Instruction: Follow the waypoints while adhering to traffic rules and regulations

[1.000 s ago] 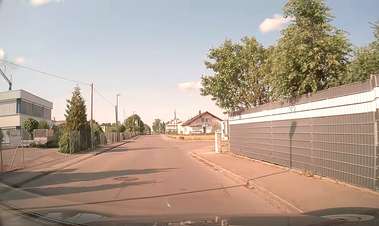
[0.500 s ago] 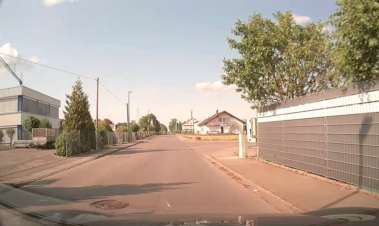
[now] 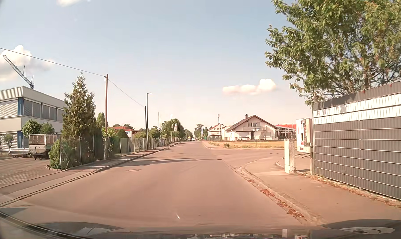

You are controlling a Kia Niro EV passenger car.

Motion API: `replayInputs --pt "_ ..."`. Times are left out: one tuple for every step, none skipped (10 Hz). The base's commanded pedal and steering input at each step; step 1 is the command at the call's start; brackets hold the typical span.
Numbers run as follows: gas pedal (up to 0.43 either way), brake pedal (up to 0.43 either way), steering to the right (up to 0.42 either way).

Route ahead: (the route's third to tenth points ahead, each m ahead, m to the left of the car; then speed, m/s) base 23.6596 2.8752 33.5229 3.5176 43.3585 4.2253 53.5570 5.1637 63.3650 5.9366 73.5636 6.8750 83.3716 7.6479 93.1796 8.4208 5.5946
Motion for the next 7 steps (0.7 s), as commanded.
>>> replayInputs --pt "0.000 0.037 -0.092" --pt "0.000 0.055 -0.088" --pt "0.000 0.055 -0.078" --pt "0.000 0.061 -0.068" --pt "0.000 0.067 -0.060" --pt "0.000 0.067 -0.047" --pt "0.000 0.067 -0.033"
